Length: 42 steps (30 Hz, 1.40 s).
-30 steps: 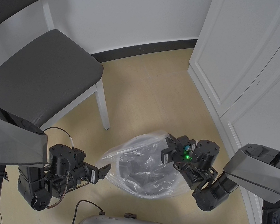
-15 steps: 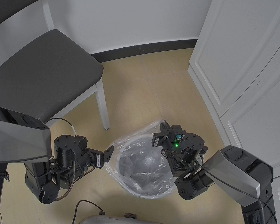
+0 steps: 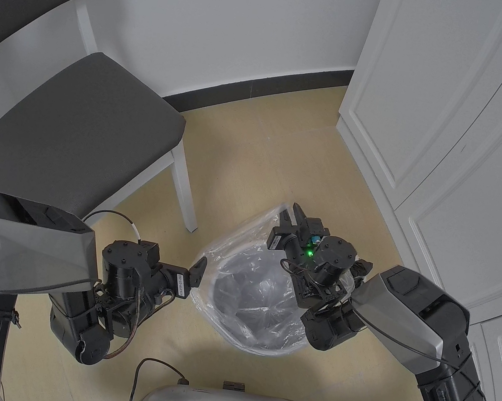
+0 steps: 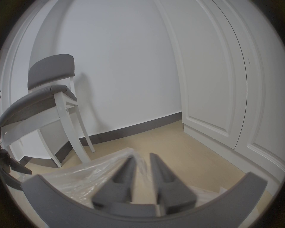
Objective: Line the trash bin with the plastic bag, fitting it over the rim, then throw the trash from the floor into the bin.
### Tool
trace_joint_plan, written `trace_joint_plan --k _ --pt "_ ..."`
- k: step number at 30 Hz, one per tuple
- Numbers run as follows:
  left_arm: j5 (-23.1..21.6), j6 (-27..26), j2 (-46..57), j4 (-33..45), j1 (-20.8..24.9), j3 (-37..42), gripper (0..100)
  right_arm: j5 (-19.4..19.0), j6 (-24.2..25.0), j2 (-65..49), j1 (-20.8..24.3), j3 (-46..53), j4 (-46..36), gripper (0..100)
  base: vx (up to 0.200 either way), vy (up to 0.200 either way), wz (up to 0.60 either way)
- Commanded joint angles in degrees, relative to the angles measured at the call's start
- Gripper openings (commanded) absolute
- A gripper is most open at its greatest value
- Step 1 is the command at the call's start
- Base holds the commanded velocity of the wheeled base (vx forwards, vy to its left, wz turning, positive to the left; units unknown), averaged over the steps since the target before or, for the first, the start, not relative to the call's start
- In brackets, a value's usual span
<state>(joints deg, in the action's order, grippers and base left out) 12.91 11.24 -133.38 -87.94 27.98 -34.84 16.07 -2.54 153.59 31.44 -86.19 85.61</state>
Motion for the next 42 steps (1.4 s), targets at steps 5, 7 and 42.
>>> trace_joint_plan --k 5,7,42 --pt "0.10 0.01 -0.04 -0.04 1.38 -0.05 100 -1.21 0.07 -7.52 1.52 13.50 -0.01 100 0.000 0.000 0.00" --pt "0.01 -0.08 -0.04 -0.04 1.64 0.39 100 -2.53 -0.10 -10.77 2.31 19.39 -0.36 100 0.000 0.000 0.00" --pt "-1.57 -15.19 2.68 8.40 1.03 -4.80 100 -17.74 -5.64 -28.17 -14.13 36.97 -26.64 100 0.000 0.000 0.00"
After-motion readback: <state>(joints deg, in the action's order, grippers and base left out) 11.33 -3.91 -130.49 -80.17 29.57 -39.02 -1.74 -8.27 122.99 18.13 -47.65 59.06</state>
